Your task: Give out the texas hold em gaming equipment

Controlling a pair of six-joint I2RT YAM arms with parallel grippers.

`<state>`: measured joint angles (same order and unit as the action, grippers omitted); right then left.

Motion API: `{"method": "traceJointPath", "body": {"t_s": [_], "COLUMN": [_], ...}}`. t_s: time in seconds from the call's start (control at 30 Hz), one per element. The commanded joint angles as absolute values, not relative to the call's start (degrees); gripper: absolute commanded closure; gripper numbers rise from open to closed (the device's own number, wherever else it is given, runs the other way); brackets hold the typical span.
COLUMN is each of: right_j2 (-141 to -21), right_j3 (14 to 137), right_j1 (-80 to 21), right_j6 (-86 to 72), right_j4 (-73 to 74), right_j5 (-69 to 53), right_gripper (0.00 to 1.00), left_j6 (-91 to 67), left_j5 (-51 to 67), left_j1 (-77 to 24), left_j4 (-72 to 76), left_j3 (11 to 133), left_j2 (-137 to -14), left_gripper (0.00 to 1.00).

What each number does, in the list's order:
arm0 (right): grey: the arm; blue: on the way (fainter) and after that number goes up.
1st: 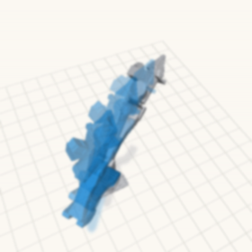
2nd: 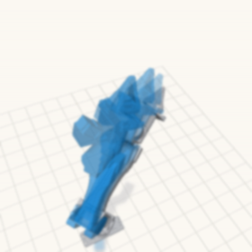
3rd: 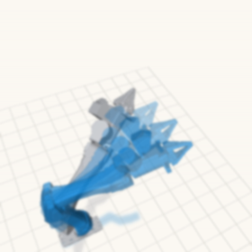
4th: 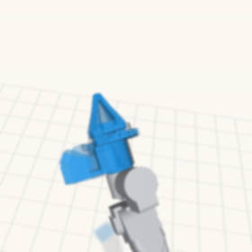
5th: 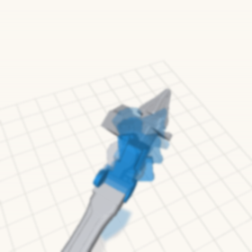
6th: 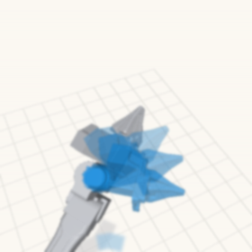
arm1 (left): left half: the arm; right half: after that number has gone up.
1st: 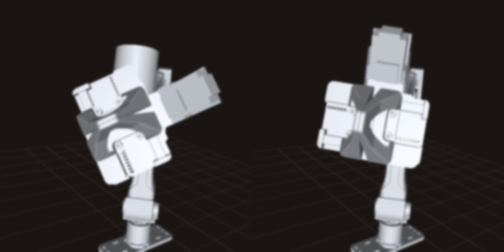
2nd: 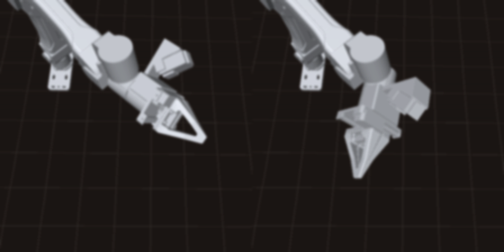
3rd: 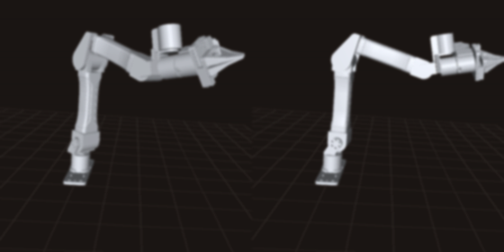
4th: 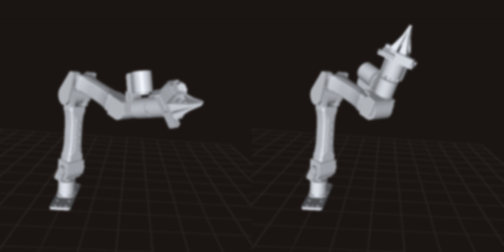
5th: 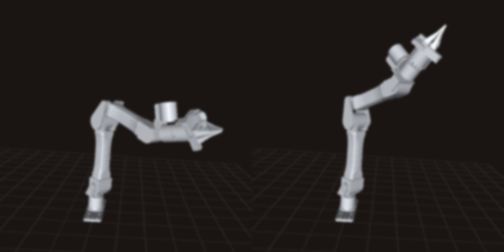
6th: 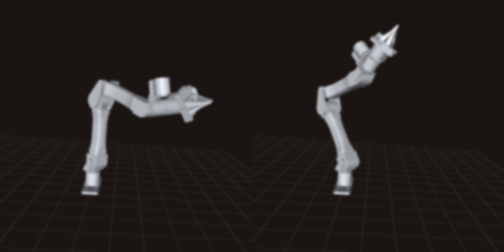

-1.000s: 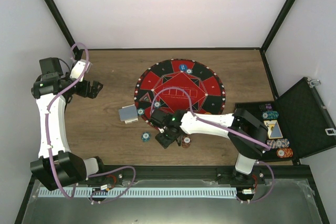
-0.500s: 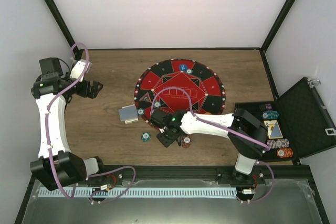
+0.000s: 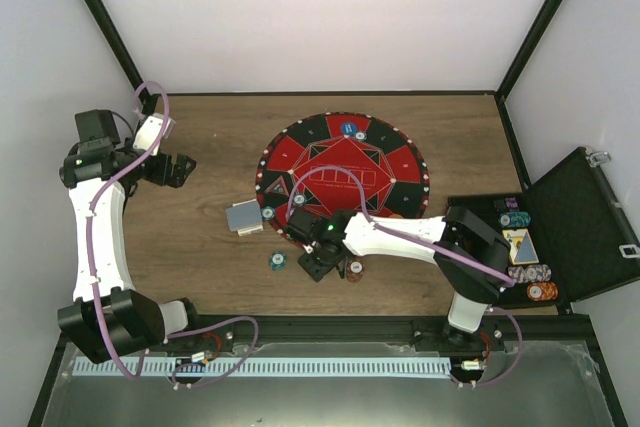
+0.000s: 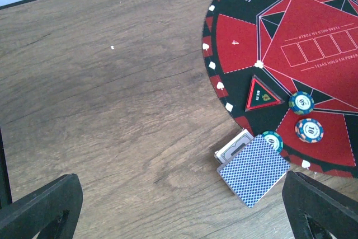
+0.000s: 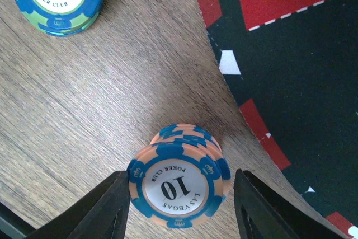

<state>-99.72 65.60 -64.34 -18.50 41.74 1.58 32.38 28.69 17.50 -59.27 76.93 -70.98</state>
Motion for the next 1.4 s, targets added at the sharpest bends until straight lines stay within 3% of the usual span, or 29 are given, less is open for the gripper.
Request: {"method": "traceJointPath", "body": {"t_s": [0.0,0.43,0.7,0.87,1.1,1.37], "right_j2": [-100.3,-100.3,-99.8,-99.7,-99.1,-101.1], "right_j3": [65.1,65.1,65.7,65.9,66.9,67.7], "right_j1": [-64.9,-65.0,-65.0,-65.0,-65.1,-65.0], "right_j6": [-17.9,-17.8,-17.9,-17.9,-17.9,-17.7], "right_j4": [42.3,42.5,42.9,43.1,43.9,42.9], "right_j5": [1.7,1.7,2.9,2.7,2.8,2.2], "right_gripper": [0.46,0.41,0.56,0.57,0.38,0.36], "left_j6": [32.9,33.0,33.1,33.2,33.4,33.4], "left_j5": [29.1,29.1,28.9,29.0,29.2,29.2], "left_j1": [17.8,18.0,18.0,18.0,18.0,18.1], "left_j4": [-59.2,-59.2,-59.2,-59.3,-59.5,-59.6], "left_j3": [78.0,78.0,77.9,77.8,77.9,77.9], "left_j2": [-70.5,-70.4,-70.3,-70.2,-70.2,-69.9], "left_gripper": [0.0,0.0,0.0,0.0,0.0,0.0]}}
